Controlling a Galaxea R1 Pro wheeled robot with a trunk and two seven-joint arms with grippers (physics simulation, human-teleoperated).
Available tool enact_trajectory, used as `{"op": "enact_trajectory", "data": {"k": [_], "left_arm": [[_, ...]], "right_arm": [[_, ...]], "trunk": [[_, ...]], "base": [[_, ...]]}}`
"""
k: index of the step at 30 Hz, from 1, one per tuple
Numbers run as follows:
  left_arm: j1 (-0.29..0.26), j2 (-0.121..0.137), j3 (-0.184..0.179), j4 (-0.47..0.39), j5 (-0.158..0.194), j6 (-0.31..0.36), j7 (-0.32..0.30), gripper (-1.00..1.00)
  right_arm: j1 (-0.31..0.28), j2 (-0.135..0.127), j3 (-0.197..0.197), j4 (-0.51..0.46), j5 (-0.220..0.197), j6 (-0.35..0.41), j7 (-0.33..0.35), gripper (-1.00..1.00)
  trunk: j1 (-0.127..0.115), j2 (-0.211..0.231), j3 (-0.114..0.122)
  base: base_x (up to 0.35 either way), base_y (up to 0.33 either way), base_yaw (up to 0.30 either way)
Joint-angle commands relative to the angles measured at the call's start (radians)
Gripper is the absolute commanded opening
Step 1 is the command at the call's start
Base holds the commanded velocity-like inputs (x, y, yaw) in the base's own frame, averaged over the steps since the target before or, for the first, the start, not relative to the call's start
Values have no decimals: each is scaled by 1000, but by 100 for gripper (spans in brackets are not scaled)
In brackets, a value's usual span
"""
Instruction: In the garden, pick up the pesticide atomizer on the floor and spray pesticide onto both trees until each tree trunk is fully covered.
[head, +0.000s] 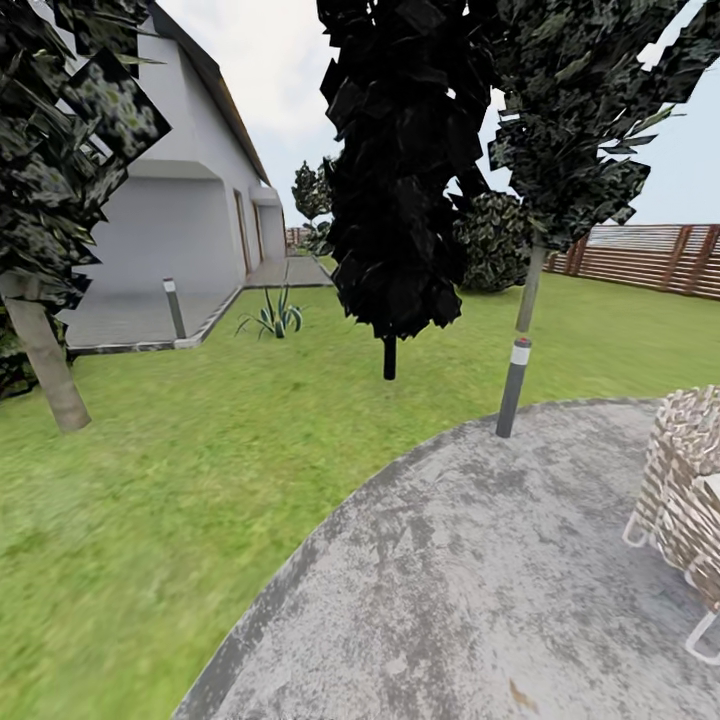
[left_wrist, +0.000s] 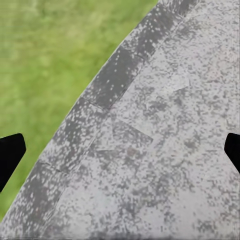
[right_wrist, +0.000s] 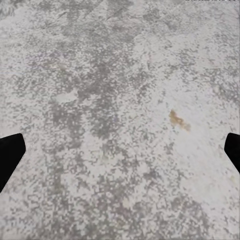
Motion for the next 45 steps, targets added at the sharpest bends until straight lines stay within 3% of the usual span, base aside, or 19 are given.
{"op": "enact_trajectory", "data": {"k": [1,45], "left_arm": [[-1,0,-2,1,7,-3,1,100],[-1,0,-2,1,7,-5,8,100]], "right_arm": [[0,0,1,0,1,-3,-1,100],[0,1,2,0,1,-3,-1,100]], "trunk": [[4,-8,-5],[173,-316,-180]], "base": [[0,0,277],[0,0,260]]}}
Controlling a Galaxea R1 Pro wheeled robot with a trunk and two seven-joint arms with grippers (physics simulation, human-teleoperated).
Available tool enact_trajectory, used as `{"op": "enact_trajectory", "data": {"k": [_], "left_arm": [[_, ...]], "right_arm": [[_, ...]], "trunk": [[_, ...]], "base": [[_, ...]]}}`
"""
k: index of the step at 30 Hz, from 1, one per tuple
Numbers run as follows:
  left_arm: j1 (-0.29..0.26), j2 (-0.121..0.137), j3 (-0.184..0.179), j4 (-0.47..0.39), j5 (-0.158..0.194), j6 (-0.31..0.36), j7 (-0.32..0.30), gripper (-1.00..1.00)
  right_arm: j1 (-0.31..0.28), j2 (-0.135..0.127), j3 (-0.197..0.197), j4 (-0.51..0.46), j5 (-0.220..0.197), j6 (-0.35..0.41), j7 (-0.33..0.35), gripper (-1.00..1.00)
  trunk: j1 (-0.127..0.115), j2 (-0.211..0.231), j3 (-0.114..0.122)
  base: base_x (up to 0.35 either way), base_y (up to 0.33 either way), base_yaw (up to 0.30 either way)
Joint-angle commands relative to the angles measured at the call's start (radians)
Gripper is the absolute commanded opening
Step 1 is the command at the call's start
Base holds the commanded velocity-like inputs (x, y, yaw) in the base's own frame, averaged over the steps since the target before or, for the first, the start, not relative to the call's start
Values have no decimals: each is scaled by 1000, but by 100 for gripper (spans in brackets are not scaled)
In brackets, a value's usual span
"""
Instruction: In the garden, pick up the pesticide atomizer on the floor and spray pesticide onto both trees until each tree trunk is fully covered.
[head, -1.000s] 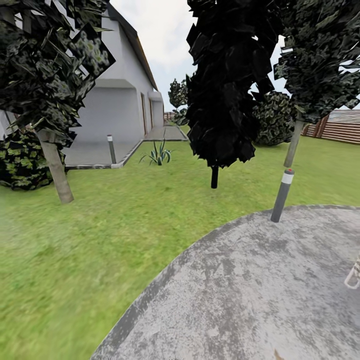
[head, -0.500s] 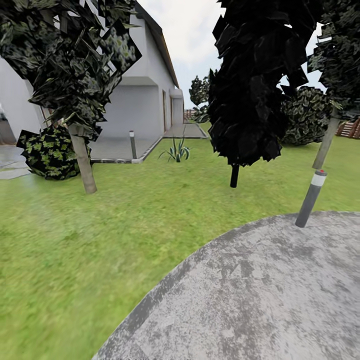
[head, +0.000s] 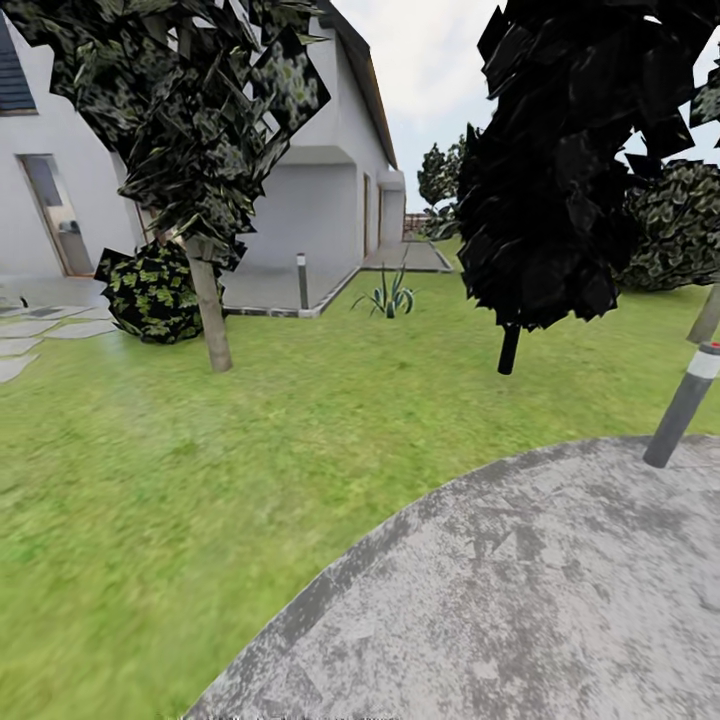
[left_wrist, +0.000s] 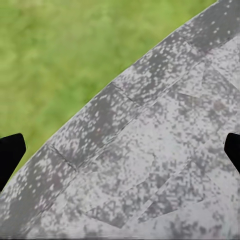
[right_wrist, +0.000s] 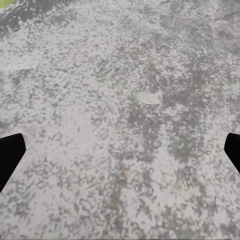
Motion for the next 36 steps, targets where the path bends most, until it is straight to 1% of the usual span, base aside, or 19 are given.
{"op": "enact_trajectory", "data": {"k": [1,30,36], "left_arm": [[-1,0,-2,1,7,-3,1,100],[-1,0,-2,1,7,-3,1,100],[-1,0,-2,1,7,-3,5,100]], "right_arm": [[0,0,1,0,1,-3,-1,100],[0,0,2,0,1,-3,-1,100],[0,0,2,0,1,-3,-1,100]], "trunk": [[4,-8,-5],[115,-211,-125],[115,-211,-132]], "base": [[0,0,242],[0,0,240],[0,0,214]]}}
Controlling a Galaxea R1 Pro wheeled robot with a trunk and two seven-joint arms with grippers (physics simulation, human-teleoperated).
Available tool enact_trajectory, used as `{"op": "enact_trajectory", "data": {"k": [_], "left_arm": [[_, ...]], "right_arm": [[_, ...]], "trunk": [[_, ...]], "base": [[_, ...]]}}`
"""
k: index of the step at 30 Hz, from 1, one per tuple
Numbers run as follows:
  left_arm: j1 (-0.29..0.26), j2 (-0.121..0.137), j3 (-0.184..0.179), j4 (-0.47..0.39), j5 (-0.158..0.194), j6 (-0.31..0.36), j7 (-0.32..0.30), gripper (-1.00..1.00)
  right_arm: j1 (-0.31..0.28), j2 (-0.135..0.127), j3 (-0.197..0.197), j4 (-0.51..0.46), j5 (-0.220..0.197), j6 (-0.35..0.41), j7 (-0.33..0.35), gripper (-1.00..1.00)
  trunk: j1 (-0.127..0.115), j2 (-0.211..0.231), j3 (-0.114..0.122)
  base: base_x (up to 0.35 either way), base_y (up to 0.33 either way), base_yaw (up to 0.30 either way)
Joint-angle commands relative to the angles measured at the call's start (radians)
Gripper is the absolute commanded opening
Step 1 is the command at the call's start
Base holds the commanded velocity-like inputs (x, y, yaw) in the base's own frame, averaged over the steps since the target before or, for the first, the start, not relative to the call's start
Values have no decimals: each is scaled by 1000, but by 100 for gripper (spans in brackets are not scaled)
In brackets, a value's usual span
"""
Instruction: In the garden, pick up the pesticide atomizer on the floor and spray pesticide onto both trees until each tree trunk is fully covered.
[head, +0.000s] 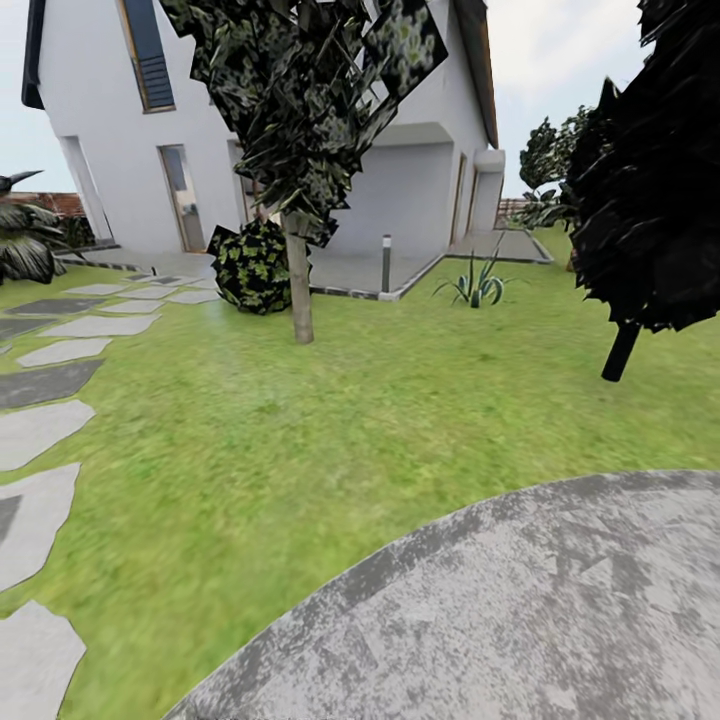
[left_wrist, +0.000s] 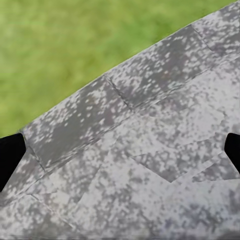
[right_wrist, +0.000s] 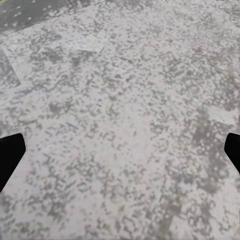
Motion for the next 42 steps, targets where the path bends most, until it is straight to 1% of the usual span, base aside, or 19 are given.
{"op": "enact_trajectory", "data": {"k": [1,6,8,14,25,31,42], "left_arm": [[-1,0,-2,1,7,-3,0,100],[-1,2,-1,1,8,-3,1,100],[-1,3,-2,1,15,-3,0,100],[-1,9,-2,1,36,-3,0,100],[-1,9,-2,1,39,-3,1,100],[-1,9,-2,1,39,-3,1,100],[-1,6,-2,2,39,-3,1,100]], "right_arm": [[0,0,1,0,1,-3,0,100],[-1,0,1,0,1,-3,-1,100],[-1,0,1,0,1,-3,-1,100],[0,0,1,0,1,-4,-1,100],[0,0,1,0,1,-4,-1,100],[0,0,1,0,1,-4,-1,100],[0,0,1,0,1,-4,-1,100]], "trunk": [[0,0,-2],[0,0,-8],[0,0,-10],[0,0,-17],[0,0,-20],[0,0,-20],[0,0,-20]], "base": [[0,0,212],[2,0,212],[152,0,211],[295,41,214],[333,106,264],[322,169,275],[262,242,275]]}}
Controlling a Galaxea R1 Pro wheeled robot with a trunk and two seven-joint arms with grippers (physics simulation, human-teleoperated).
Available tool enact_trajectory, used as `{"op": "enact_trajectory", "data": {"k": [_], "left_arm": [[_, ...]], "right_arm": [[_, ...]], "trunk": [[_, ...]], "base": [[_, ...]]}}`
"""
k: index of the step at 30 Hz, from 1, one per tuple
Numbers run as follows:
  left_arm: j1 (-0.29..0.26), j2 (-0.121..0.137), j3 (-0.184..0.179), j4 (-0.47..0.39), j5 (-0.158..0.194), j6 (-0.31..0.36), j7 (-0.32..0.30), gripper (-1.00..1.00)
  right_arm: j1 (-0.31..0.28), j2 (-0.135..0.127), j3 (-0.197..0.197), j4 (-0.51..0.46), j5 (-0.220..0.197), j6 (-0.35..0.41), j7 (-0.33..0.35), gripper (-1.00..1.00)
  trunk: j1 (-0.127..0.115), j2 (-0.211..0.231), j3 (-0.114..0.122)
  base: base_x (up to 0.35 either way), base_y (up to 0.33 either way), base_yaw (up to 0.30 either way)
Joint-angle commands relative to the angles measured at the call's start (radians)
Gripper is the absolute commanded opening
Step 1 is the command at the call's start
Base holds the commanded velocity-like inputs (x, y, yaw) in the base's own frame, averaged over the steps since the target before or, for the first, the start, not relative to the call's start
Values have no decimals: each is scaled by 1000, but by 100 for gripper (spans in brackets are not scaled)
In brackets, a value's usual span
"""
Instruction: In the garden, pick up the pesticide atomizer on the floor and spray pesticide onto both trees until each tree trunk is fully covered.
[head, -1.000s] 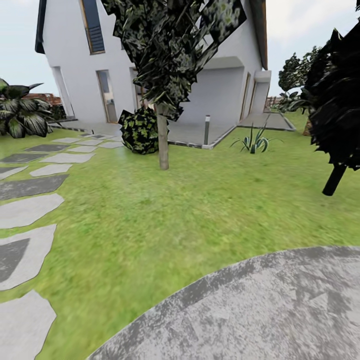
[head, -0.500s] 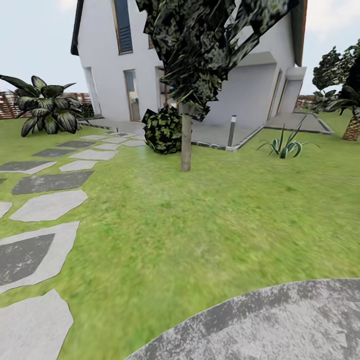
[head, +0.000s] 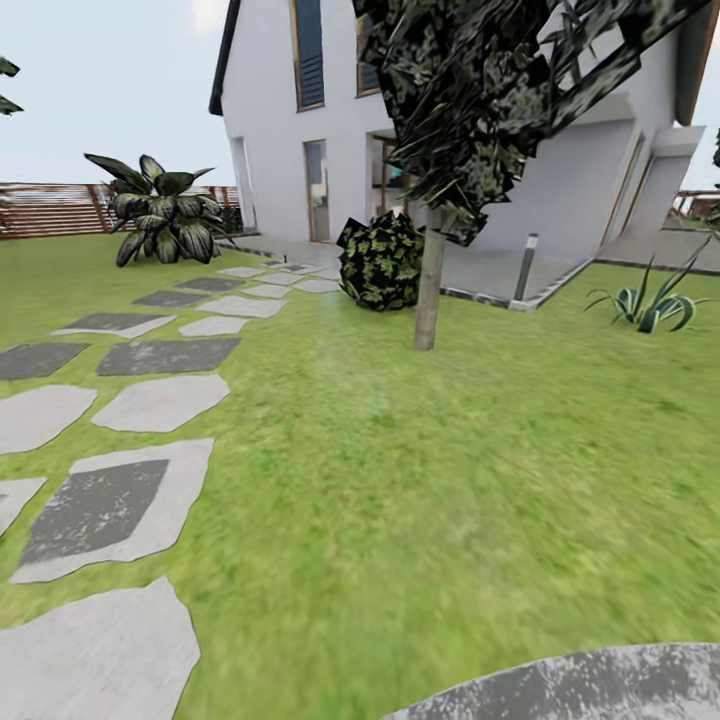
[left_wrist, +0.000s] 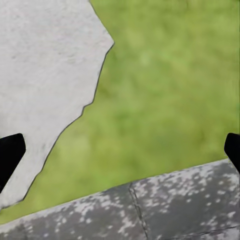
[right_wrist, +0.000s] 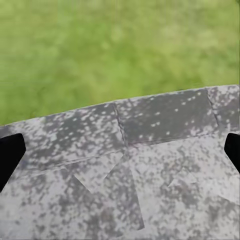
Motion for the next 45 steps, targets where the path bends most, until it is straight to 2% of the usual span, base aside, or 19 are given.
{"op": "enact_trajectory", "data": {"k": [1,30,45], "left_arm": [[-1,0,-3,1,10,-3,0,100],[-1,2,-3,1,9,-2,0,100],[-1,1,-3,1,9,-3,0,100]], "right_arm": [[0,0,1,0,1,-3,-1,100],[0,0,1,0,1,-2,-1,100],[0,0,1,0,1,-2,0,100]], "trunk": [[0,0,-1],[0,0,-1],[0,0,-14]], "base": [[242,254,275],[246,252,275],[286,216,247]]}}
